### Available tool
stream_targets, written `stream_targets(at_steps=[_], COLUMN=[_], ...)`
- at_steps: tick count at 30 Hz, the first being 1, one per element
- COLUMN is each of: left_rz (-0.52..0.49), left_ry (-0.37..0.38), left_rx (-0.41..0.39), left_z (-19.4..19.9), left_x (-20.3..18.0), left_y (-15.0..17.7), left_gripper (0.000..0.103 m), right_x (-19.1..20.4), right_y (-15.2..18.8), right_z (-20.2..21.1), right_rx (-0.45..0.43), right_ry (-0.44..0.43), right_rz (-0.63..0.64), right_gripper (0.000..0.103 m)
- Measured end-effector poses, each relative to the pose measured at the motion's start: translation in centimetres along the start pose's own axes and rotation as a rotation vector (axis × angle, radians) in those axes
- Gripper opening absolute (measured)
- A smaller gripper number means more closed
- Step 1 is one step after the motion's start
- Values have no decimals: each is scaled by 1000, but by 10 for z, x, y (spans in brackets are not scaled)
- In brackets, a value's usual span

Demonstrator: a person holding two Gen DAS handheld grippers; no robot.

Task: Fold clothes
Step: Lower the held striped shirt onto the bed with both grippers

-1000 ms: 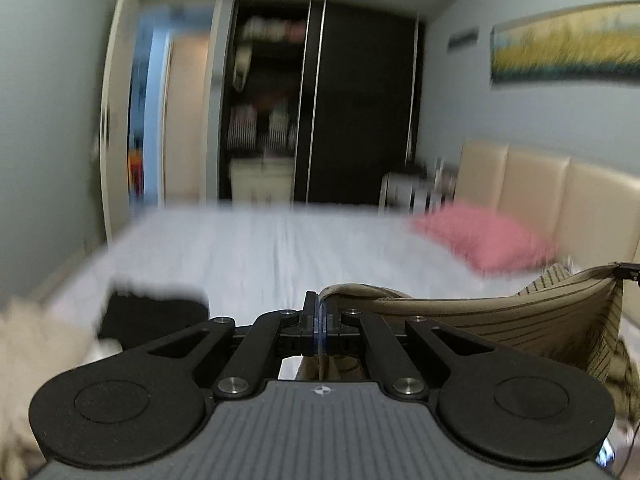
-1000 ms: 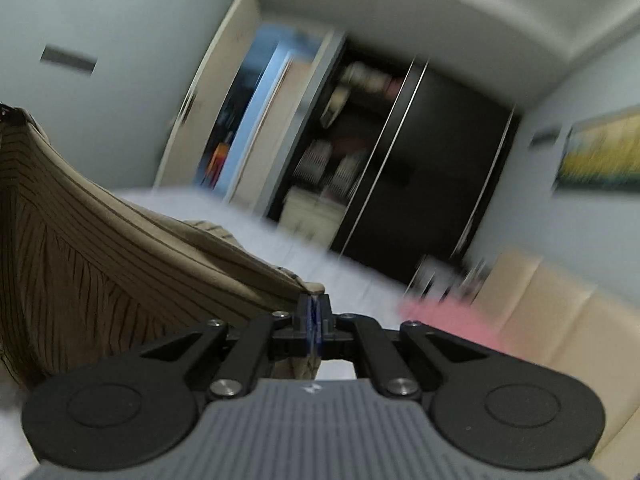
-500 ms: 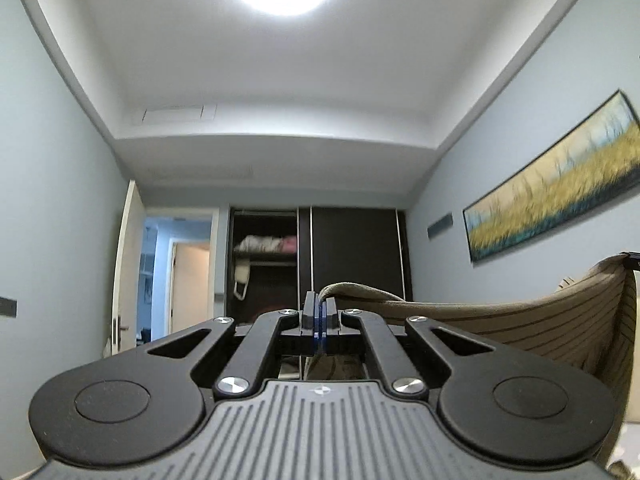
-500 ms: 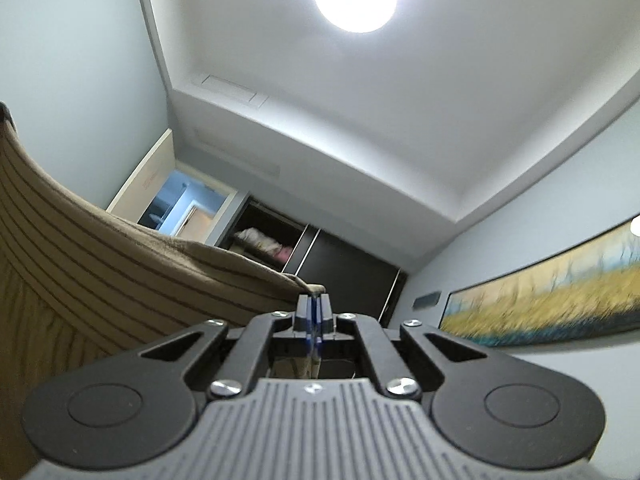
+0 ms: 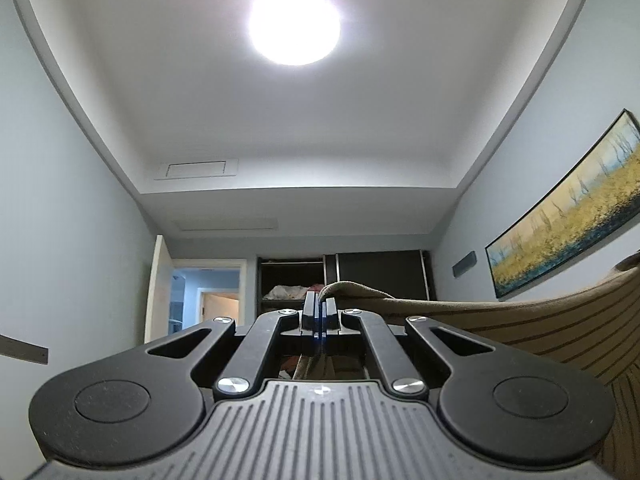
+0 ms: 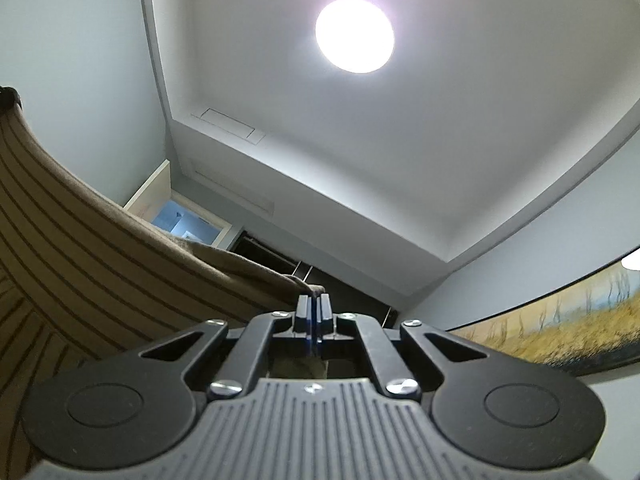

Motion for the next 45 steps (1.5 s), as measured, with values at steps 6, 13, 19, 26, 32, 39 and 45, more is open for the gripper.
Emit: stream_targets(at_steps=[6, 13, 19, 26, 32, 39, 45], left_rz=[-26, -61, -115, -152, -233, -292, -326], left_ry=[-27, -20, -1, 22, 37, 50, 68], left_rx=[81, 313, 506, 695, 901, 1073, 1170], left_z=[-26, -90, -154, -224, -270, -289, -298], left_x=[0, -2, -3, 4, 10, 14, 9], left_y=[28, 121, 229, 358, 487, 610, 679], left_gripper=[0, 0, 0, 0, 0, 0, 0], right_x=[29, 88, 139, 208, 276, 335, 371], right_y=[48, 159, 260, 384, 509, 623, 687], right_z=[-39, -103, -157, -228, -258, -270, -282], right_rx=[107, 327, 509, 718, 885, 1041, 1131], right_ry=[-51, -135, -179, -234, -294, -348, -380], right_rz=[-20, -37, -31, -18, -9, -17, -16], right_gripper=[3, 2, 2, 2, 2, 3, 3])
Point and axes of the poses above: each gripper's, at about its wrist camera, not at the fingertips, and z roughly against the way its jaws point, x to its left, y to its underside, the point moved 9 cm from there along -z, roughly the way its jaws point, and after that the axes turned 4 degrees about x, right-handed, at the moved point
